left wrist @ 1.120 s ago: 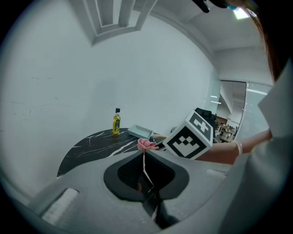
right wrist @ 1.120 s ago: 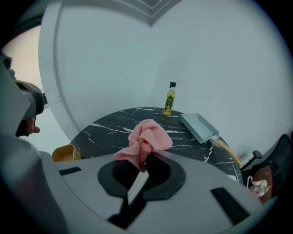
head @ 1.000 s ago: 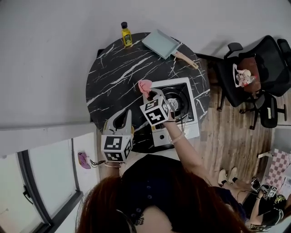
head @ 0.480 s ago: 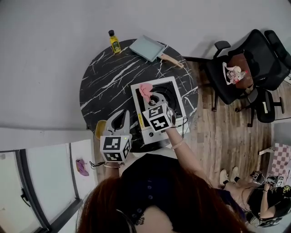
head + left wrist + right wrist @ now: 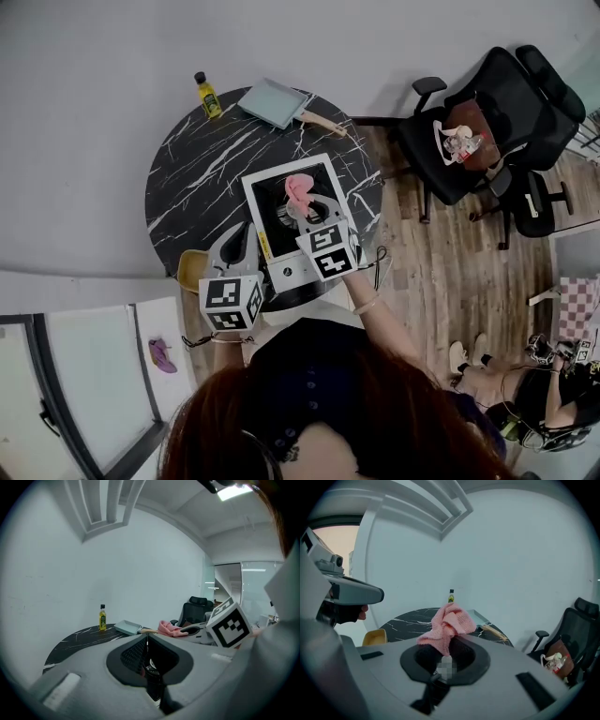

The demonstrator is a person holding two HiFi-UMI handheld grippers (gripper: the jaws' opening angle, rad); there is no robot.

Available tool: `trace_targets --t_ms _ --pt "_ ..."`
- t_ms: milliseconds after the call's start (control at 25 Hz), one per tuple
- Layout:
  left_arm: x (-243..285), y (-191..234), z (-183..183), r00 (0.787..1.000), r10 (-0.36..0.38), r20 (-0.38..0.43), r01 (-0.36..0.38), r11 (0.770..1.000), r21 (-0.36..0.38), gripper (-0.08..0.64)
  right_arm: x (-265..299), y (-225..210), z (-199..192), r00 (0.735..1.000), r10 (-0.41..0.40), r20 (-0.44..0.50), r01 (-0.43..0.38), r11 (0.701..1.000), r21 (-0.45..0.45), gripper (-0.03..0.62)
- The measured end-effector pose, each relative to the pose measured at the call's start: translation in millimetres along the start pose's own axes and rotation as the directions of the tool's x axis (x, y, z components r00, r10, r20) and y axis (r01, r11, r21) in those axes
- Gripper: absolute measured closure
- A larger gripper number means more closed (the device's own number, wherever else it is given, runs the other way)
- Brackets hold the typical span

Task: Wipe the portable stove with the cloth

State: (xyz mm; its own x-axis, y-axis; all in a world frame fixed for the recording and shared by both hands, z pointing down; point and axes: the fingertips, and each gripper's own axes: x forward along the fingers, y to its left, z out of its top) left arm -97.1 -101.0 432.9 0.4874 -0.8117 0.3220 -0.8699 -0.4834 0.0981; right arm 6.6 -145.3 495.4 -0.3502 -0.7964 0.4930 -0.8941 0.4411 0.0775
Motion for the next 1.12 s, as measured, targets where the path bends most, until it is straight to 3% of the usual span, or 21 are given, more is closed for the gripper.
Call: trace_targets --t_ms 640,1120 --pt "-26.1 -42.6 1.9 0.999 0.025 0.042 -0.026 1.000 0.008 0.546 -78.9 -17.1 -24.8 0.998 -0.055 0.029 0.055 0.998 0.001 0.559" --pt "-39.2 -56.4 4.9 0.999 0.017 0.050 -0.020 0.998 0.058 0.546 -100.0 -17.8 -19.1 0.992 -0.092 0.090 0.089 0.995 0.035 0.560"
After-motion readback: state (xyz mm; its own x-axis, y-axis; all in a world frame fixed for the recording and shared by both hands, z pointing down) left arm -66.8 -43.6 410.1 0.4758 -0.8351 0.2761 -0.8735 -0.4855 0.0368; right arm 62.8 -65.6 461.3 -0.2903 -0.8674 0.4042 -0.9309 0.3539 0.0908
